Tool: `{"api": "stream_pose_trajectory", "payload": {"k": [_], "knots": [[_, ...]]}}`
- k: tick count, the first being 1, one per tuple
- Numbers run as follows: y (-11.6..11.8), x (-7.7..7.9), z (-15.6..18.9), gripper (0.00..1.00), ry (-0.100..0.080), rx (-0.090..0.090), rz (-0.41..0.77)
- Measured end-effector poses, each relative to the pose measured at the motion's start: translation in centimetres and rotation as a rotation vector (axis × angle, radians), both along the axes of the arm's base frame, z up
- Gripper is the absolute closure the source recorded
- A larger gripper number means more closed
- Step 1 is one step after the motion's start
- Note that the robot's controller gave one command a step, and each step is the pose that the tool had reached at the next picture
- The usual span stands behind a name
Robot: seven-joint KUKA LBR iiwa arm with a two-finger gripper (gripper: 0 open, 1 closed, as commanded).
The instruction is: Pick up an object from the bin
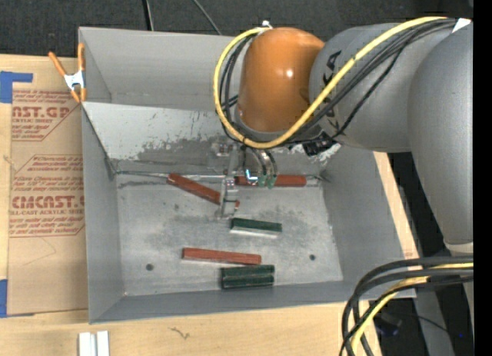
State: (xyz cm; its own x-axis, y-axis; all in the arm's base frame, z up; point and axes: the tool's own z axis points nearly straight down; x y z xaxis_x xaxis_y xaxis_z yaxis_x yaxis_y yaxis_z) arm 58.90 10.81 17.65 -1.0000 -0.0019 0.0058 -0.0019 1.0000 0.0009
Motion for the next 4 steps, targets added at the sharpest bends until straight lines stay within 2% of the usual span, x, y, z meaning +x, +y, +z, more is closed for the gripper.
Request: {"api": "stream_pose_trajectory", "payload": {"k": [1,2,4], "knots": [[-1.30,-8.34,-11.04,0.00,0.003,-0.003,-0.194],[-1.27,-8.33,-11.07,0.00,-0.006,0.000,-0.194],[-1.18,-8.29,-11.10,0.00,-0.006,0.000,-0.194]]}}
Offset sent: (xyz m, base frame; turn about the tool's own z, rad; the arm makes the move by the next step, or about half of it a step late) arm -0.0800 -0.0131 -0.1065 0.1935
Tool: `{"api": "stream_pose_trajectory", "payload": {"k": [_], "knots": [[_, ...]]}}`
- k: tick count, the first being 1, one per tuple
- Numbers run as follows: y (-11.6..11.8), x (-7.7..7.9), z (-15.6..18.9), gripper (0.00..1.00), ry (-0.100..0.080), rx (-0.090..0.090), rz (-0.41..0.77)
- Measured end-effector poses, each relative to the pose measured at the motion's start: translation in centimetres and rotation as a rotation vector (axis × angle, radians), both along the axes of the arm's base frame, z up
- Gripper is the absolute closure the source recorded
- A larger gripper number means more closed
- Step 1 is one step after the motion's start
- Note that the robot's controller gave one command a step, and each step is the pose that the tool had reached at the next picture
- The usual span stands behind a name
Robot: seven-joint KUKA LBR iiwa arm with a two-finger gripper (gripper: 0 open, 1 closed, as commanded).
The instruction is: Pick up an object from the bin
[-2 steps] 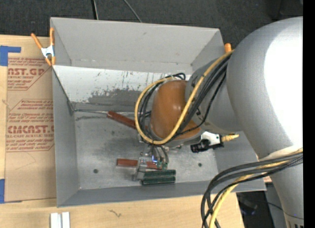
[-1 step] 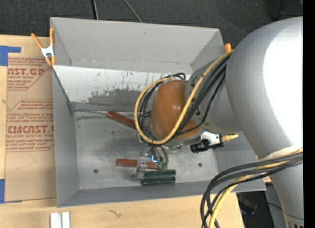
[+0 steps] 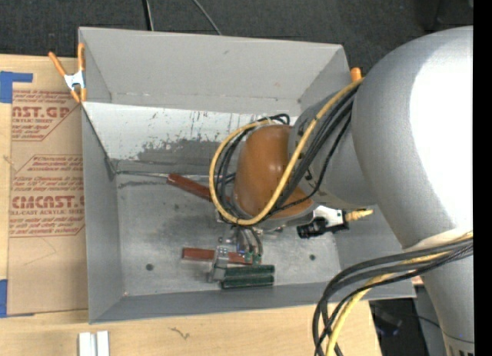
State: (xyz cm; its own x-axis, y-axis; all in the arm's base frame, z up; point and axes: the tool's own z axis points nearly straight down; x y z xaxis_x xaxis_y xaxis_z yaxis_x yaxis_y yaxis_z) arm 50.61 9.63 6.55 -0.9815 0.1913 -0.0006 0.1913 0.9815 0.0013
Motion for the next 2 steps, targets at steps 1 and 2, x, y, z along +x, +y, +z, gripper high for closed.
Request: {"api": "stream_pose_trajectory", "payload": {"k": [1,2], "knots": [[0.05,0.02,-0.01,0.00,0.000,0.000,0.000],[0.08,0.03,0.10,1.00,0.001,0.001,0.000]]}}
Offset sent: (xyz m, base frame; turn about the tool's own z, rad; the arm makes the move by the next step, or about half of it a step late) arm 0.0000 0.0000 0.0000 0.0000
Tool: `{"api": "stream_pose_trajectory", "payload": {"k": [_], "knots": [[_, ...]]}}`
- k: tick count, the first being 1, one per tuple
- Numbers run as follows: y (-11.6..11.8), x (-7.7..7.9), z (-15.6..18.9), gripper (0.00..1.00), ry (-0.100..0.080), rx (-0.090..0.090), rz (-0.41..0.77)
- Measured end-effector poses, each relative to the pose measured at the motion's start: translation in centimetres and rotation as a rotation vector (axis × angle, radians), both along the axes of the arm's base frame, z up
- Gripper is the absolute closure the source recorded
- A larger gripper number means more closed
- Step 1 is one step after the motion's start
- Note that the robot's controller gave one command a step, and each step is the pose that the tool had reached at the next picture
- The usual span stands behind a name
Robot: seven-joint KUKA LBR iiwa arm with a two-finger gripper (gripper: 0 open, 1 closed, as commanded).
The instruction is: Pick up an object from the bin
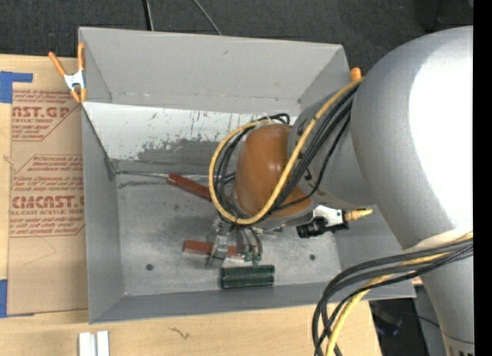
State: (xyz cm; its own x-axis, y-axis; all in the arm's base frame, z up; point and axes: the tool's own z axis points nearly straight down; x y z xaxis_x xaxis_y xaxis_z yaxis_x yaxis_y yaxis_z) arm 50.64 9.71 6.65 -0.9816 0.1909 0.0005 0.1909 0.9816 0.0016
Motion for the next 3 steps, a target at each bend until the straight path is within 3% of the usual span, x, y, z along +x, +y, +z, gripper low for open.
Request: {"api": "stream_pose_trajectory", "payload": {"k": [1,3], "knots": [[0.0,0.0,0.3,1.00,0.001,-0.001,0.000],[0.2,0.1,6.0,1.00,-0.002,0.000,0.001]]}}
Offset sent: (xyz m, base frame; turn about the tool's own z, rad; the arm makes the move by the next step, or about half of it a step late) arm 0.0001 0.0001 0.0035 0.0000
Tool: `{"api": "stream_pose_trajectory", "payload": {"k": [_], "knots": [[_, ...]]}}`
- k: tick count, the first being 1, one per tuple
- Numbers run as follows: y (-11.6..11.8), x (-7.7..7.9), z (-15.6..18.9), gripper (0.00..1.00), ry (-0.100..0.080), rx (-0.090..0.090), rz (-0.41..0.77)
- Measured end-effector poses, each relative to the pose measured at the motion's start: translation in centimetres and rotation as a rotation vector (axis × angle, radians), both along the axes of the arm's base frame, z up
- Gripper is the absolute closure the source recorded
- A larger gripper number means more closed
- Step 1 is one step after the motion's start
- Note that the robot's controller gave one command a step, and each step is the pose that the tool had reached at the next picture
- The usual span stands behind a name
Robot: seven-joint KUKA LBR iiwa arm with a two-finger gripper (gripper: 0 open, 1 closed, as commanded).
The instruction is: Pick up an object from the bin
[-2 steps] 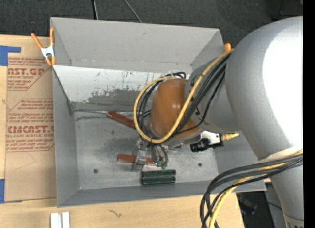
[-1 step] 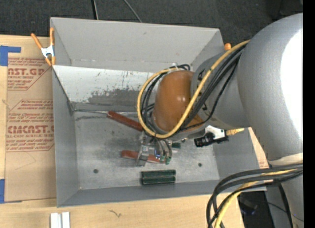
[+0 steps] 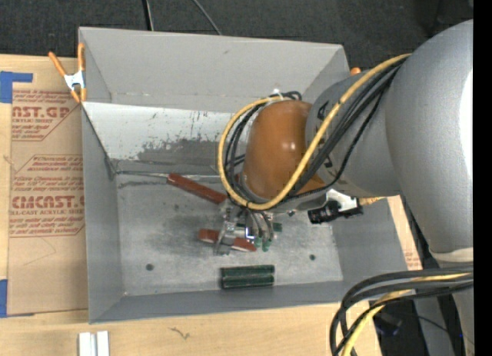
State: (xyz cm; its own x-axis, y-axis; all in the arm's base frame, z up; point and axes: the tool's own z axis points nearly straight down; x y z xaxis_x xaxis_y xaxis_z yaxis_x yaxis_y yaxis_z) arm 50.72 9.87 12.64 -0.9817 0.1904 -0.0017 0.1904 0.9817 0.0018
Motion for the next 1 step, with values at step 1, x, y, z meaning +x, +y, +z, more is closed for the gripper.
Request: {"api": "stream_pose_trajectory", "payload": {"k": [1], "knots": [[0.07,0.03,3.31,1.00,-0.001,0.000,0.001]]}}
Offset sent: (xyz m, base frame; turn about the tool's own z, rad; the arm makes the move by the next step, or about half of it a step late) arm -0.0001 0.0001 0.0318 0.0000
